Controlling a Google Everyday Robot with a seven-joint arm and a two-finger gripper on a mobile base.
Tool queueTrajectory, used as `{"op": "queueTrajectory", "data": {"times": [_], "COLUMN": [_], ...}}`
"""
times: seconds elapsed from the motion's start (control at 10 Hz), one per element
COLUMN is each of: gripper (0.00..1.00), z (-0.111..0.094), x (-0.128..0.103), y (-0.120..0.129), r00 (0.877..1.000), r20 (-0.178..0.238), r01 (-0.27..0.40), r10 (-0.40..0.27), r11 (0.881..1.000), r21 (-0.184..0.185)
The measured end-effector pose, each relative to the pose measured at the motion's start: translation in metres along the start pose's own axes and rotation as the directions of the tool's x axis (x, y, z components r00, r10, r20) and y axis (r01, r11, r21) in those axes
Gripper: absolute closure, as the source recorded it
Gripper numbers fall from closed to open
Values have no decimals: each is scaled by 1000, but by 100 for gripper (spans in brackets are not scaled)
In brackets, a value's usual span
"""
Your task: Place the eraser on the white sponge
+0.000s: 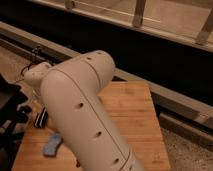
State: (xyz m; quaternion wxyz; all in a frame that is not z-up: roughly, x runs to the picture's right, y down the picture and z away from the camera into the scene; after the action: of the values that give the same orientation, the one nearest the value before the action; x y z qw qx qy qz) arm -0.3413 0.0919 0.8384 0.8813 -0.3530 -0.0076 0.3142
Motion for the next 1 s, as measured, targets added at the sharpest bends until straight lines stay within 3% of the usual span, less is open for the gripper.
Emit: {"op": "queueTrajectory", "data": {"times": [0.6, 0.8, 1.0], "gripper": [20, 20, 20], "z": [26, 39, 49], "x": [-8, -16, -21], "y": [15, 31, 46], "r00": [1000, 1000, 1000], "r20": [-7, 6, 29], "r01": [-28, -13, 7], "r10": [28, 13, -4], "r11": [996, 995, 995], "r21": [-79, -100, -99]}}
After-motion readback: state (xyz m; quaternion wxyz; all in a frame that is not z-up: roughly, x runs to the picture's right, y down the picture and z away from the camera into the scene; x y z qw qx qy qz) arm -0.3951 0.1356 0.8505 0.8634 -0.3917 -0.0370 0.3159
